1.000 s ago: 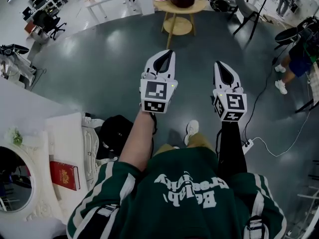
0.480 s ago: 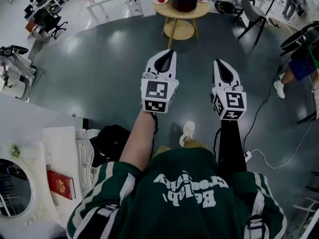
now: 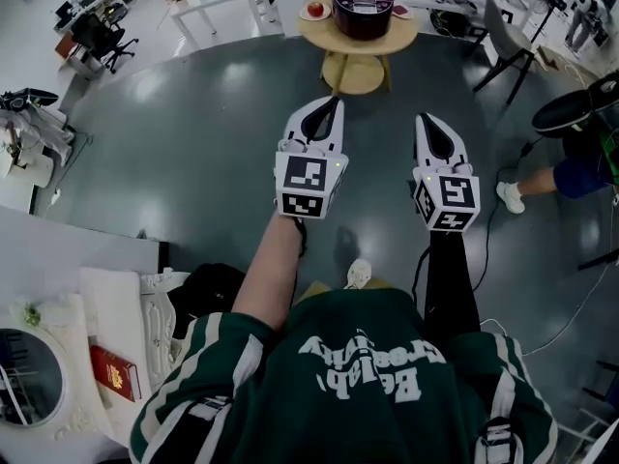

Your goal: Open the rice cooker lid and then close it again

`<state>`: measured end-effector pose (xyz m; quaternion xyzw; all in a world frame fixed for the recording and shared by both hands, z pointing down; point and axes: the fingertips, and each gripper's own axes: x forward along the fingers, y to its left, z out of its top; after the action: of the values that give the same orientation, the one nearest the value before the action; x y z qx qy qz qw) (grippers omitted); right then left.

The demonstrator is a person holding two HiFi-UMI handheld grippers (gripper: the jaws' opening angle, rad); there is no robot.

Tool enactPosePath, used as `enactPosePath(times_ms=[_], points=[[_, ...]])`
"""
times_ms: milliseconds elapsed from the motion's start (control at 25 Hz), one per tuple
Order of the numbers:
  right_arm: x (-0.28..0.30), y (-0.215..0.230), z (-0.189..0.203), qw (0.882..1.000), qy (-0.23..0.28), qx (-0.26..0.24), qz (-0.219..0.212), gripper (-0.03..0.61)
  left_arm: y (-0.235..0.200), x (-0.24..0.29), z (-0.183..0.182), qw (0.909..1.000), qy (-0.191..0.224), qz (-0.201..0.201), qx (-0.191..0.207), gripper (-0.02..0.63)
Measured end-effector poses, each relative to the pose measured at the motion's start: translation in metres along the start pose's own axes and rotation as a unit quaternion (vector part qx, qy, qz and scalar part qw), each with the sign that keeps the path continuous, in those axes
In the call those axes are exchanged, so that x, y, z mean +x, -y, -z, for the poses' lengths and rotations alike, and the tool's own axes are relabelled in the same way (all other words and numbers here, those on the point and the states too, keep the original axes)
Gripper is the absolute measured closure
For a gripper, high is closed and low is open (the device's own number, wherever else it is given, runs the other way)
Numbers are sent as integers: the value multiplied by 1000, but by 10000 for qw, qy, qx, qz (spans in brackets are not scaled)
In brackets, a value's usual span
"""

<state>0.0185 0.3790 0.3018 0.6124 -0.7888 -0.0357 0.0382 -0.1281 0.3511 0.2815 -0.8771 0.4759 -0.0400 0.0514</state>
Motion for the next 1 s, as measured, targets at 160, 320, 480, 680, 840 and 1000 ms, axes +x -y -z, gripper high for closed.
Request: enactPosePath(times_ms=[160,320,480,680,840,1000], points=[[37,31,7,10000,-29,-32,-49,574,-5,50,6,10000,-72,-33,7,617],[65,58,13,10000,-25,-27,-39,574,-8,87,10,10000,-57,-38,42,617],[86,73,17,10000,-37,-40,-83,574,-14,112,13,9999,-81,-101,36,617],[111,80,22,9999,-68,-24,-157,574,-27,135,19,9997,-152,-164,20,617],[137,87,30,9998,-91,-13,-173,574,-39,158,29,9997,-212,-149,47,617],[175,102,41,9999,-73,26,-82,574,-54,195,41,9997,-205,-73,115,617]])
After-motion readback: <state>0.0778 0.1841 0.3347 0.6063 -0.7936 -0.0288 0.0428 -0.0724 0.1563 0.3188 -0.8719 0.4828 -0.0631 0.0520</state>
